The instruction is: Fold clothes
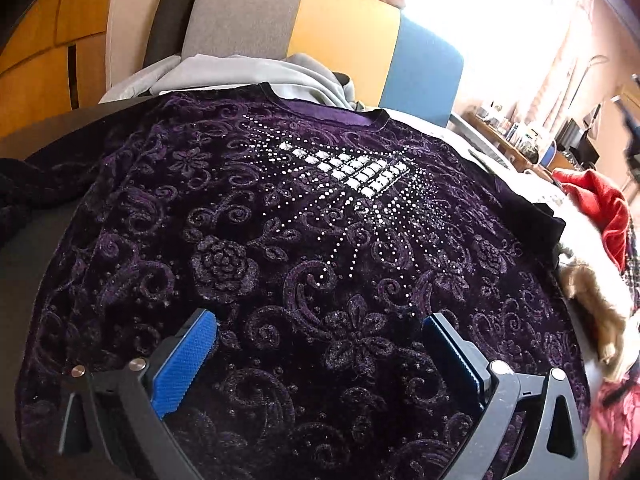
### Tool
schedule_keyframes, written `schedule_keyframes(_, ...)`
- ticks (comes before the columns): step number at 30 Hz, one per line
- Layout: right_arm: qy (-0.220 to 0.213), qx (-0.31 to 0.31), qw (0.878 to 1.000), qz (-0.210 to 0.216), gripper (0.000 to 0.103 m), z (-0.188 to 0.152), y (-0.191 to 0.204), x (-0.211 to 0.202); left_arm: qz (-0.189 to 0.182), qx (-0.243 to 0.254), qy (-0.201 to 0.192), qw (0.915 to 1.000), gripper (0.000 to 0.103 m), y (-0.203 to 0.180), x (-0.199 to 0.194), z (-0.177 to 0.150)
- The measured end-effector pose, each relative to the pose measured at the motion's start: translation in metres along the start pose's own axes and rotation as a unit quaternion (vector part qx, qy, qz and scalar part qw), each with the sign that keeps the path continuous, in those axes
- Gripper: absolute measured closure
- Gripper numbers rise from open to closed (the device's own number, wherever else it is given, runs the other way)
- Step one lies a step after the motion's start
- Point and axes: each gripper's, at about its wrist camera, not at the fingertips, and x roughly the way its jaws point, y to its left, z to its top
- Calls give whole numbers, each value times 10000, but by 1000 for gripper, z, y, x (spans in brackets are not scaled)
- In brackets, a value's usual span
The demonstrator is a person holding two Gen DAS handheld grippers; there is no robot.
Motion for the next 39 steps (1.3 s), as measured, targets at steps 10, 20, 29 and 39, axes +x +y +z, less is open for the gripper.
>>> schedule_keyframes(10, 1452, -2223, 8611, -4335, 67, -40, -27, 24, -125, -102, -48, 9999, 1, 4, -2, 0)
schedule_keyframes(20, 3593, -3292, 7258, -4856, 39, -53, -118, 65, -157, -132, -67, 9998, 1, 5, -2, 0)
schedule_keyframes(29, 3141, -1130, 8465, -4148, 76, -17, -143, 39, -161, -132, -76, 9998, 1, 6, -2, 0)
schedule_keyframes(39, 432, 859, 9944, 441, 68, -32, -66, 26, -227, -204, -99, 9995, 1, 6, -4, 0)
